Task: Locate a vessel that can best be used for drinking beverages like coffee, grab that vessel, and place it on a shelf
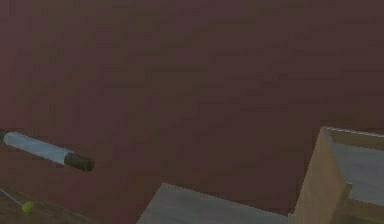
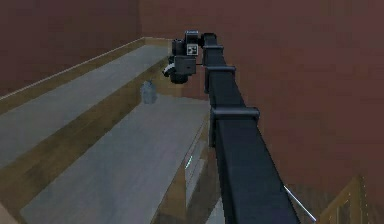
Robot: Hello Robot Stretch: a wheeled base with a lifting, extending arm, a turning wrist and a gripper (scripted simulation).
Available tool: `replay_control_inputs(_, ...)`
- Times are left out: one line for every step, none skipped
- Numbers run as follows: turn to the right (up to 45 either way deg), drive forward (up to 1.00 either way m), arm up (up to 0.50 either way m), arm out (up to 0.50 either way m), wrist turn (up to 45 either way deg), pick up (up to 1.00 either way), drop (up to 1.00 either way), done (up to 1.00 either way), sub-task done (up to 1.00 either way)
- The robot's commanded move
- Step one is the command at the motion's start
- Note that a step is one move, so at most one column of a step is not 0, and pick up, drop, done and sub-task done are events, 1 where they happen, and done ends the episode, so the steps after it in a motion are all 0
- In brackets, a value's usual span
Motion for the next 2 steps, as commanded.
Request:
replay_control_inputs(24.0, 0.0, 0.0, 0.0, 0.0, 0.0, 0.0, 0.0, 0.0)
replay_control_inputs(45.0, 0.0, 0.0, 0.0, 0.0, 0.0, 0.0, 0.0, 0.0)
